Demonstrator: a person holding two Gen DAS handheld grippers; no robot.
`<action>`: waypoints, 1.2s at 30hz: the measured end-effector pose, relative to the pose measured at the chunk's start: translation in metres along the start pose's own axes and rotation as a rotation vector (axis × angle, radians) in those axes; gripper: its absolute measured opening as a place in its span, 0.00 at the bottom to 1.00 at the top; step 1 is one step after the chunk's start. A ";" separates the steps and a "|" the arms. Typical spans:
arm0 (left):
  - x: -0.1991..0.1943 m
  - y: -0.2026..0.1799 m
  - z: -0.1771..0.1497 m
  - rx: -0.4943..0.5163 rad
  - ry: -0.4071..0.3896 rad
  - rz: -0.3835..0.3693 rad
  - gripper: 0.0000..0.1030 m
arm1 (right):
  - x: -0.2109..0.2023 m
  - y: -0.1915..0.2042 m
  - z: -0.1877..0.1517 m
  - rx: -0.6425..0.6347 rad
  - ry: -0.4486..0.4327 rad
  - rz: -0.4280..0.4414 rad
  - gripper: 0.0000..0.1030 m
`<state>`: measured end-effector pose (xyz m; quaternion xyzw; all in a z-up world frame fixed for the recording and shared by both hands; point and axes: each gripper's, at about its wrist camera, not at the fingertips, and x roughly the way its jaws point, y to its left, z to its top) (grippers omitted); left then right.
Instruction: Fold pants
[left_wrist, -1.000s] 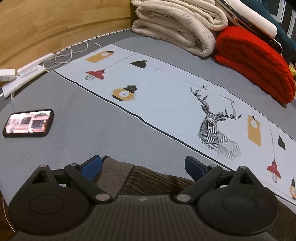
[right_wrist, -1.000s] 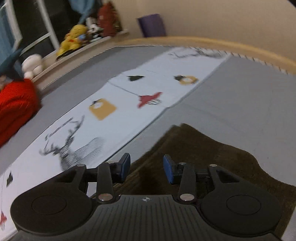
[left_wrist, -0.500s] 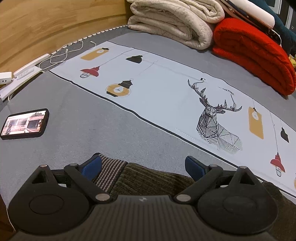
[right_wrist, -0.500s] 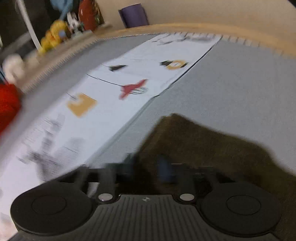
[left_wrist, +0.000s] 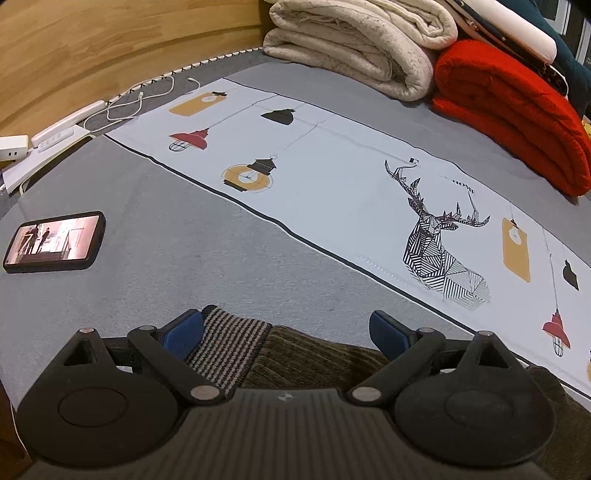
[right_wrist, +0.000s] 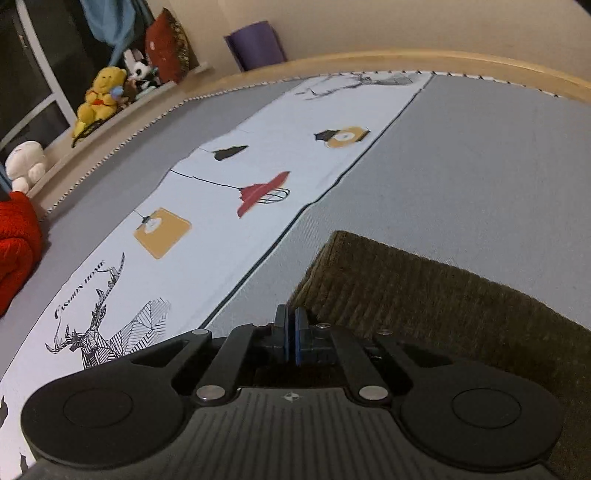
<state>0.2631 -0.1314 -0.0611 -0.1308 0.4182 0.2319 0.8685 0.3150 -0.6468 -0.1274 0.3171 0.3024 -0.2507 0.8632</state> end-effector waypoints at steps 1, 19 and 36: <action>0.000 0.000 0.000 0.000 0.000 -0.002 0.96 | -0.002 -0.002 0.002 0.024 -0.002 0.029 0.12; -0.007 -0.016 -0.007 0.044 -0.026 -0.010 0.96 | -0.027 0.072 -0.031 -0.173 0.328 0.176 0.31; -0.005 0.005 -0.003 0.023 -0.010 -0.024 0.96 | -0.028 0.104 -0.058 -0.236 0.251 -0.040 0.04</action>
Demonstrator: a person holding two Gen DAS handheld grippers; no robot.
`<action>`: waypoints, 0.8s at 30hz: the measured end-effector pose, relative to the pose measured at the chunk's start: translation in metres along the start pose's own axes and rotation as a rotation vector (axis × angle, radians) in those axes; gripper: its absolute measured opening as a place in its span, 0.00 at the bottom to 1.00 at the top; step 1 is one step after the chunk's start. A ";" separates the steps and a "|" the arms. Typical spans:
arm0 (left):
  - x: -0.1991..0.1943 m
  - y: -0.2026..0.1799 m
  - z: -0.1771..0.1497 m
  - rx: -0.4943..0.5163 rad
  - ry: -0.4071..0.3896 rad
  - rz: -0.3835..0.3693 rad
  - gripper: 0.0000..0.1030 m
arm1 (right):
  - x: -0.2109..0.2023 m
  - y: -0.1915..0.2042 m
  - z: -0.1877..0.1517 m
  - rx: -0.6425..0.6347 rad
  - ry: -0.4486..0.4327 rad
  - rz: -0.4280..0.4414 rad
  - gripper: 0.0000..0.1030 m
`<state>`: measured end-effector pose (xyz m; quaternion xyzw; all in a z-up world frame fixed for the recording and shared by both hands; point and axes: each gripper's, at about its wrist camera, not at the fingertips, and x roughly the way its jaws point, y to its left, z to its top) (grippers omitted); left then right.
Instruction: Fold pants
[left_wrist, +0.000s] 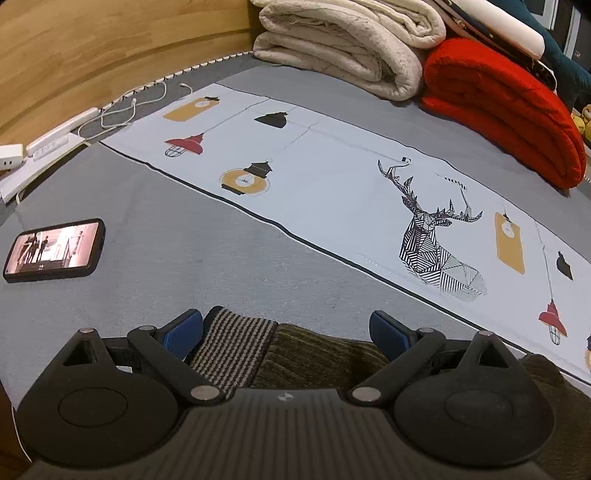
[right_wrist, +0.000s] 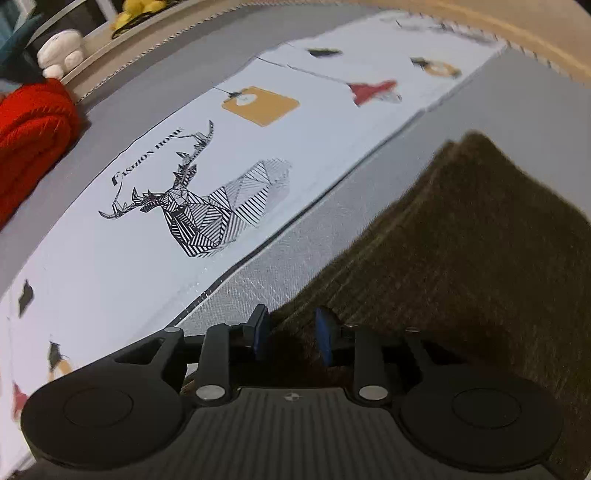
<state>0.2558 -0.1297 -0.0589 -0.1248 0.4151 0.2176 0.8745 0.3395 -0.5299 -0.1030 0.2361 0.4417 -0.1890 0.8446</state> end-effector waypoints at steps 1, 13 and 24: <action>0.000 0.001 0.000 -0.004 0.002 -0.003 0.96 | 0.002 -0.001 -0.001 0.000 -0.003 0.001 0.04; 0.000 0.008 0.003 -0.043 0.008 0.005 0.96 | 0.009 0.001 0.003 -0.003 -0.013 0.131 0.00; -0.016 -0.020 -0.002 0.000 -0.025 -0.039 0.97 | -0.078 -0.119 0.002 0.037 -0.200 0.062 0.27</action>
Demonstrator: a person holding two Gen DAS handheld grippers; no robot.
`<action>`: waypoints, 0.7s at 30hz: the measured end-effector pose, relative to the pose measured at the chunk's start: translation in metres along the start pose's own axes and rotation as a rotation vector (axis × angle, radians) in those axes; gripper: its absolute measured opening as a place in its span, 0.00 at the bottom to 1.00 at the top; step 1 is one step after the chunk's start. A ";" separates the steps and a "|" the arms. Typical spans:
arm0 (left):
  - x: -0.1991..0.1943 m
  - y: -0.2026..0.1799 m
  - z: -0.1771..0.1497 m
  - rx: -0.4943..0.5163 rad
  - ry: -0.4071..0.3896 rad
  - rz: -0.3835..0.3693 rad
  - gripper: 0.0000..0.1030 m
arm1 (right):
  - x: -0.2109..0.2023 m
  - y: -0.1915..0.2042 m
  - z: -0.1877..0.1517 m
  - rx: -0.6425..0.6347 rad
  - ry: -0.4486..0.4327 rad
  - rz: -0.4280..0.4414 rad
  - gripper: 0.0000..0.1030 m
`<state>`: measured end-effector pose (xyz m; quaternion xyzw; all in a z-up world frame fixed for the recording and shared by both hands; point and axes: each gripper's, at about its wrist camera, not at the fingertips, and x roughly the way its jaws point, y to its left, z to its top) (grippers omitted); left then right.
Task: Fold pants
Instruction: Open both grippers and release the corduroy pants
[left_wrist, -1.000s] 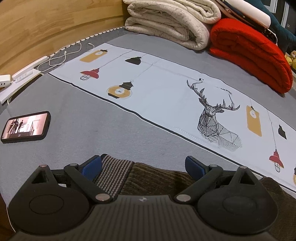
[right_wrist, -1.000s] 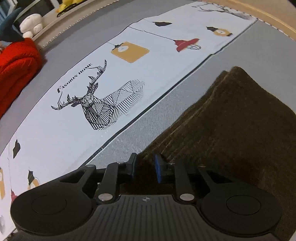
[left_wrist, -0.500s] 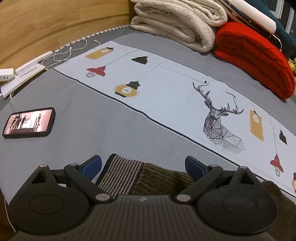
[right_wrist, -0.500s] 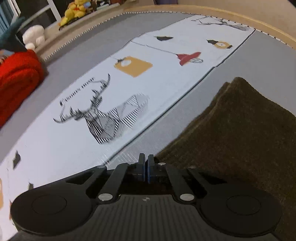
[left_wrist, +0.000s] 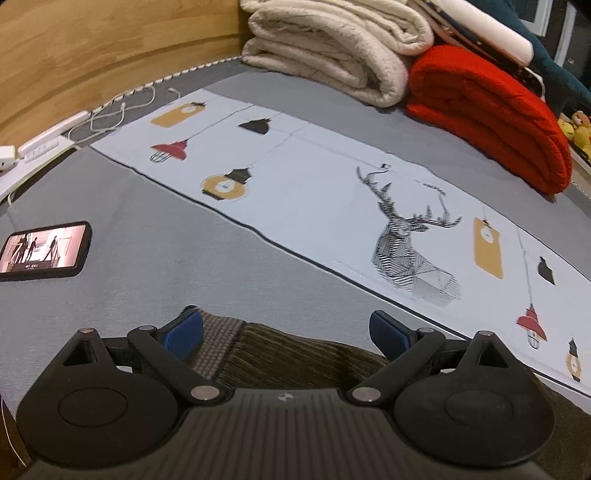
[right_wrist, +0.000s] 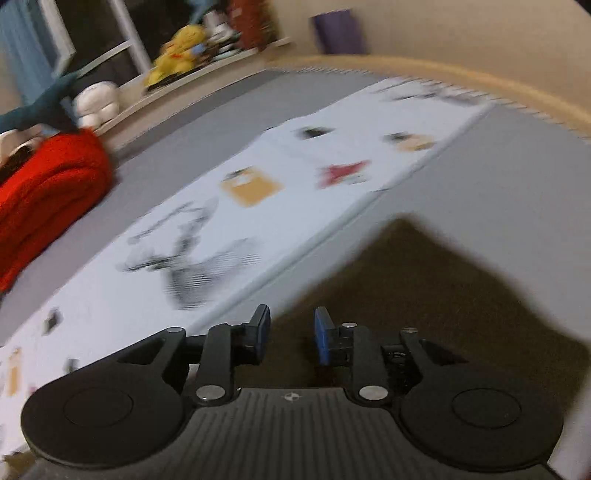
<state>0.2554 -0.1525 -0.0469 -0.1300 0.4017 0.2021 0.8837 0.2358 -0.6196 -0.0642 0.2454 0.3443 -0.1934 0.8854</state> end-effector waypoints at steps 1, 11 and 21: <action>-0.005 -0.004 -0.003 0.008 -0.011 -0.009 0.99 | -0.011 -0.018 -0.004 0.021 -0.026 -0.041 0.27; -0.053 -0.041 -0.057 0.135 -0.012 -0.112 1.00 | -0.063 -0.178 -0.068 0.384 -0.035 -0.014 0.33; -0.074 -0.042 -0.108 0.209 0.065 -0.098 1.00 | -0.056 -0.179 -0.070 0.497 -0.031 0.105 0.45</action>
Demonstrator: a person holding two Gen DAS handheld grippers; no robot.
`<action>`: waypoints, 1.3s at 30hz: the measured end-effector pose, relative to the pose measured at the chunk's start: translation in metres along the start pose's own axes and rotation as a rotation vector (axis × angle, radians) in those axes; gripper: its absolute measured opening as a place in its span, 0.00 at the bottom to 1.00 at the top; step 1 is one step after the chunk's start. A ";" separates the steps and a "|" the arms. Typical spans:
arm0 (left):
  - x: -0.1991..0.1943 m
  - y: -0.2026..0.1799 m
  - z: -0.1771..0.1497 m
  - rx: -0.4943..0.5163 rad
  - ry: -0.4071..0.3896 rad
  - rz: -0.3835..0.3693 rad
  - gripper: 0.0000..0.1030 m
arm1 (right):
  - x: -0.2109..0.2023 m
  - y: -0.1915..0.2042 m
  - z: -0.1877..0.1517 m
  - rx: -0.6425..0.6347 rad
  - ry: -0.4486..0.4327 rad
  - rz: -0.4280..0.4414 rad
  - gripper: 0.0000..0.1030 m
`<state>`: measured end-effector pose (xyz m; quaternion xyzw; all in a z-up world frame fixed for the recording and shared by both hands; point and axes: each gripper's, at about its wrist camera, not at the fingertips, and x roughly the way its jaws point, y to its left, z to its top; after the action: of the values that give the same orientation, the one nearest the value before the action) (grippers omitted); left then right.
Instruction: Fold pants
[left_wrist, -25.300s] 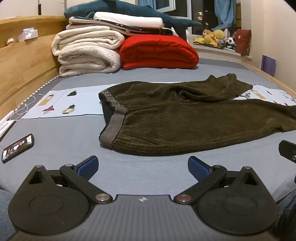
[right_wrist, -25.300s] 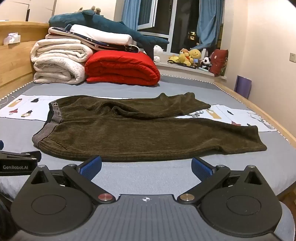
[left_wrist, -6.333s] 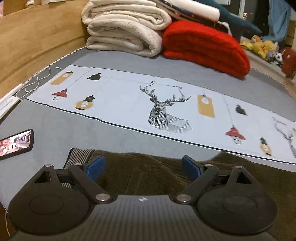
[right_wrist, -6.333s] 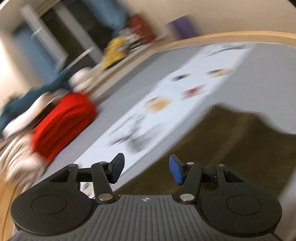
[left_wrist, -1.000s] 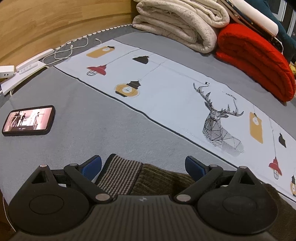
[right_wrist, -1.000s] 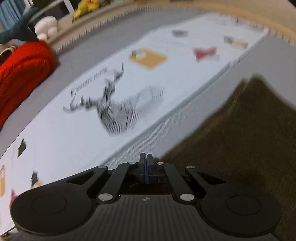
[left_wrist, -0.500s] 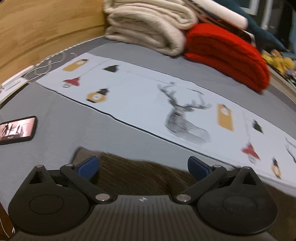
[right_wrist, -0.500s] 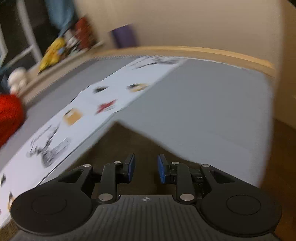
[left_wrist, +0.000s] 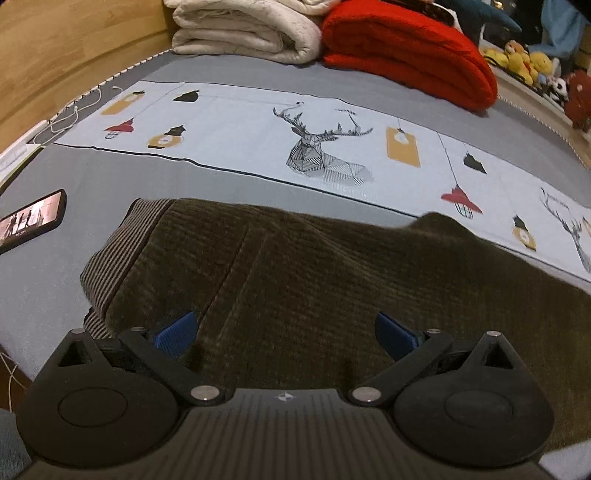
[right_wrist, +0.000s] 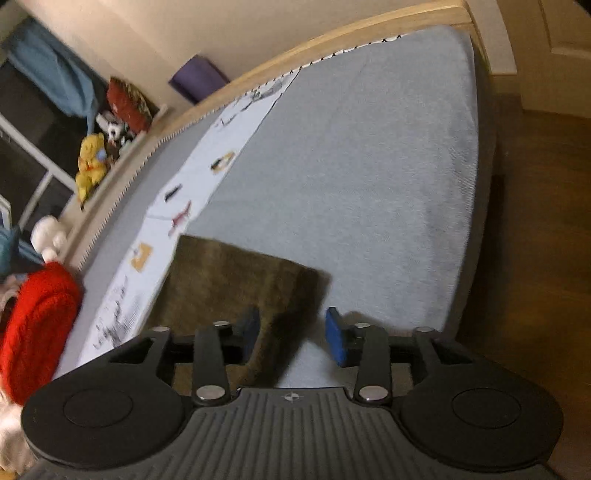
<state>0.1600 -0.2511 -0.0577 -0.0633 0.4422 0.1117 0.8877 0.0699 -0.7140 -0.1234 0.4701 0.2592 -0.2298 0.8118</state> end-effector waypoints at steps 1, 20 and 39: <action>-0.003 -0.002 0.000 0.008 0.000 -0.006 1.00 | 0.002 0.001 0.001 0.001 0.007 0.001 0.45; 0.047 -0.259 0.040 0.646 -0.090 -0.228 0.99 | 0.091 0.113 0.058 -0.508 0.105 0.170 0.46; 0.113 -0.358 0.023 0.916 0.005 -0.467 0.71 | 0.186 0.169 0.044 -0.766 0.176 0.087 0.39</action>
<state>0.3342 -0.5761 -0.1294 0.2347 0.4221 -0.2949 0.8245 0.3249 -0.7007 -0.1145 0.1615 0.3746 -0.0407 0.9121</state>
